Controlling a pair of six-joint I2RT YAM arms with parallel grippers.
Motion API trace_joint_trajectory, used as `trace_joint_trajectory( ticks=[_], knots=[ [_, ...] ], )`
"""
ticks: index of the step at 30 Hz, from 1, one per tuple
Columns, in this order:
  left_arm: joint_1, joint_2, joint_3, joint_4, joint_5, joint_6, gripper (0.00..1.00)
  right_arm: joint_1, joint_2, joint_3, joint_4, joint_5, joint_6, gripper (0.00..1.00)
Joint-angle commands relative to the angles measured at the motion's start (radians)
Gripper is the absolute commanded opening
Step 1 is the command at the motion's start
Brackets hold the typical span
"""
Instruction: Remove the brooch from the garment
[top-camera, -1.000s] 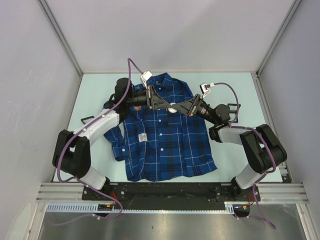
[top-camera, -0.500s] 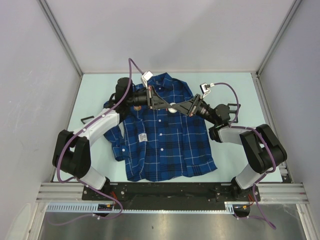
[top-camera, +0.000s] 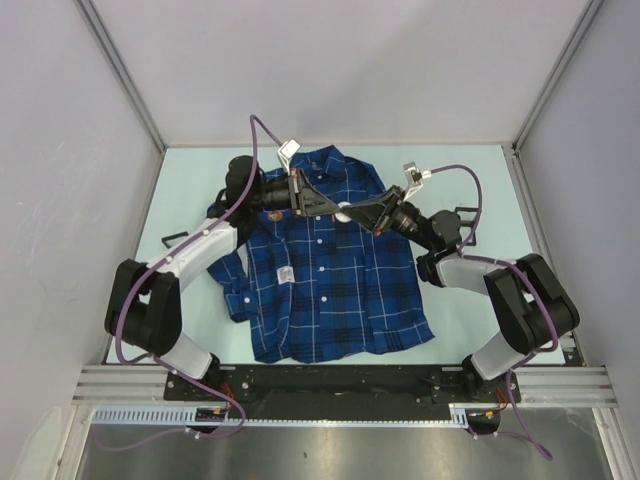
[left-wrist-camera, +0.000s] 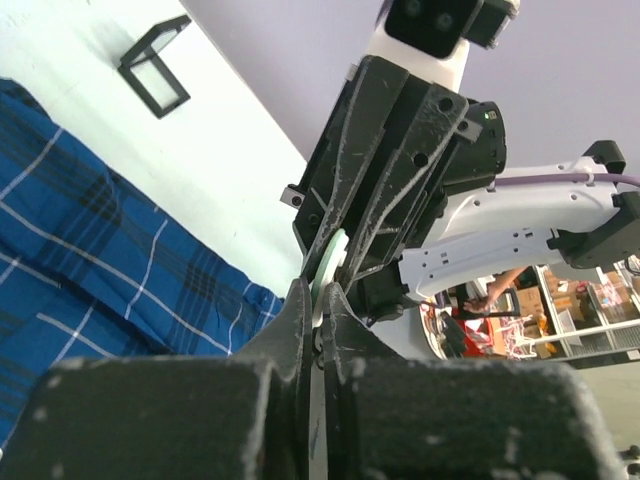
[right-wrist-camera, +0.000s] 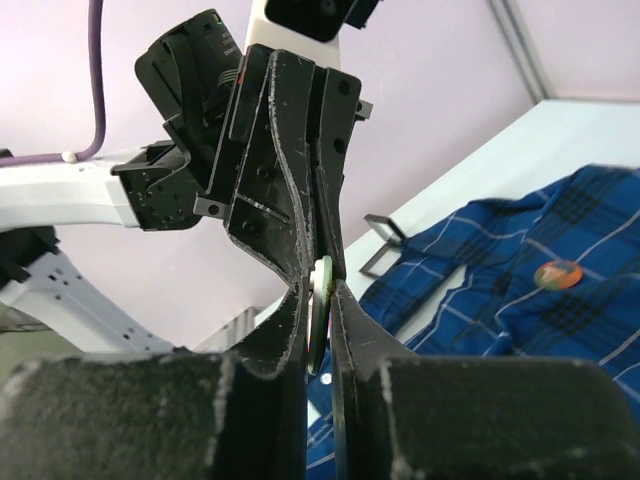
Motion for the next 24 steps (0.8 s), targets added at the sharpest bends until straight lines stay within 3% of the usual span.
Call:
trace_joint_trajectory(
  ticks=[1, 13, 15, 17, 21, 22, 24],
  knots=[
    [-0.039, -0.062, -0.003, 0.176, 0.105, -0.148, 0.00, 0.063, -0.011, 0.010, -0.126, 0.053, -0.268, 0.00],
    [-0.039, -0.082, -0.036, 0.329, 0.134, -0.271, 0.00, 0.161, -0.023, 0.010, -0.313, 0.300, -0.544, 0.00],
    [-0.039, -0.084, -0.036, 0.322, 0.128, -0.251, 0.00, 0.155, -0.018, 0.011, -0.292, 0.282, -0.489, 0.00],
    [-0.035, -0.088, -0.018, 0.204, 0.111, -0.188, 0.00, 0.117, -0.001, 0.017, -0.226, 0.163, -0.349, 0.01],
    [-0.021, -0.088, 0.028, -0.051, 0.030, 0.032, 0.00, 0.080, 0.005, 0.080, -0.183, 0.039, -0.129, 0.21],
    [-0.012, -0.085, 0.036, -0.135, -0.008, 0.054, 0.00, 0.078, -0.001, 0.085, -0.196, 0.021, -0.110, 0.35],
    [0.001, -0.081, 0.034, -0.163, -0.035, 0.077, 0.00, 0.072, -0.024, 0.088, -0.213, 0.015, -0.069, 0.41]
  ],
)
